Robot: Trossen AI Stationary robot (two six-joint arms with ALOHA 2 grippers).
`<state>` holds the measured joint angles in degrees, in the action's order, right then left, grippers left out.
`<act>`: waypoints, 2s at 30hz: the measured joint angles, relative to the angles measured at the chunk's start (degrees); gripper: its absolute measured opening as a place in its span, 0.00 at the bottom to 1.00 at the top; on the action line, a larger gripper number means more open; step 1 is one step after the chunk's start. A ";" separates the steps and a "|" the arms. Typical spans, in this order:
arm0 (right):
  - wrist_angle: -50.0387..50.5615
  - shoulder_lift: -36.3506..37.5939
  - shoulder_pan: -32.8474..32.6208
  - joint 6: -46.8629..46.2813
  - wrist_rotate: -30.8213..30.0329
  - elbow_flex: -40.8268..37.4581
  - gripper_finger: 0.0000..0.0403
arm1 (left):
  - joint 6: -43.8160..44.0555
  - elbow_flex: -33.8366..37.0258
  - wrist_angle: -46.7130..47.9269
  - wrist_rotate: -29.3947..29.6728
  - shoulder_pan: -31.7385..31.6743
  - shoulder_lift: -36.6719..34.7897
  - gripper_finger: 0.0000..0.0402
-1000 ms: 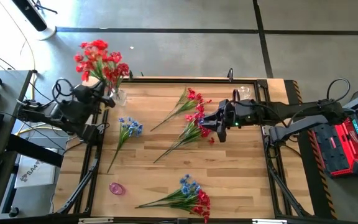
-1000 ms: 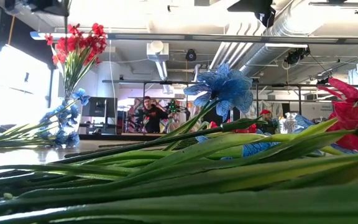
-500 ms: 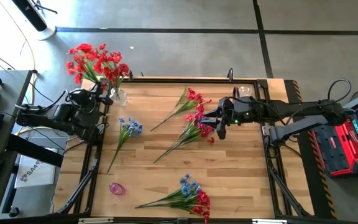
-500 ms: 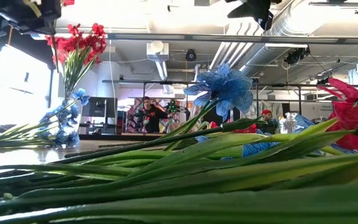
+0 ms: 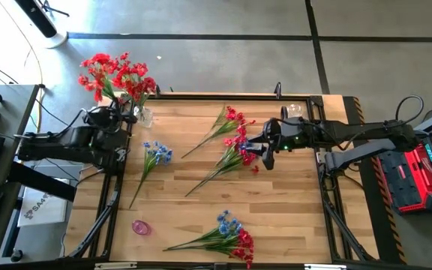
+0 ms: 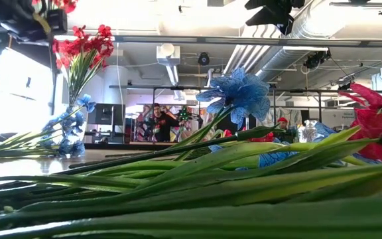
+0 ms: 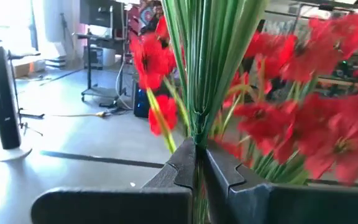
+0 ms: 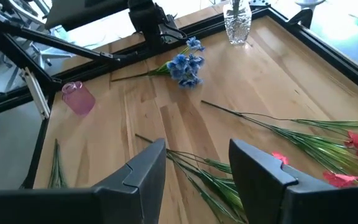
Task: Sort flowers into vase by color
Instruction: Put the bottom right red flower into the left transparent vase
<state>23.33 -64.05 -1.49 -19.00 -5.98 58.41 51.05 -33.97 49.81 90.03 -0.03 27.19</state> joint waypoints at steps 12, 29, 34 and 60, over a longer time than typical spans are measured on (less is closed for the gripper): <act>1.00 0.00 0.87 1.35 2.84 0.00 0.41 | 16.14 9.02 -0.80 -0.05 -1.99 0.01 0.00; 1.86 0.00 0.87 7.56 2.82 0.00 0.41 | -32.15 8.33 -35.54 -8.85 -2.05 0.00 0.00; 2.95 0.00 0.87 8.58 2.87 0.00 0.41 | -39.79 8.33 -38.32 -10.03 -5.26 -0.67 0.00; 6.58 0.00 0.74 8.26 3.22 0.00 0.41 | -43.75 12.72 -47.24 -37.53 -32.89 1.38 0.00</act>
<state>29.91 -64.05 -0.75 -10.73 -2.76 58.41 7.29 -21.26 2.57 52.50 -32.92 28.57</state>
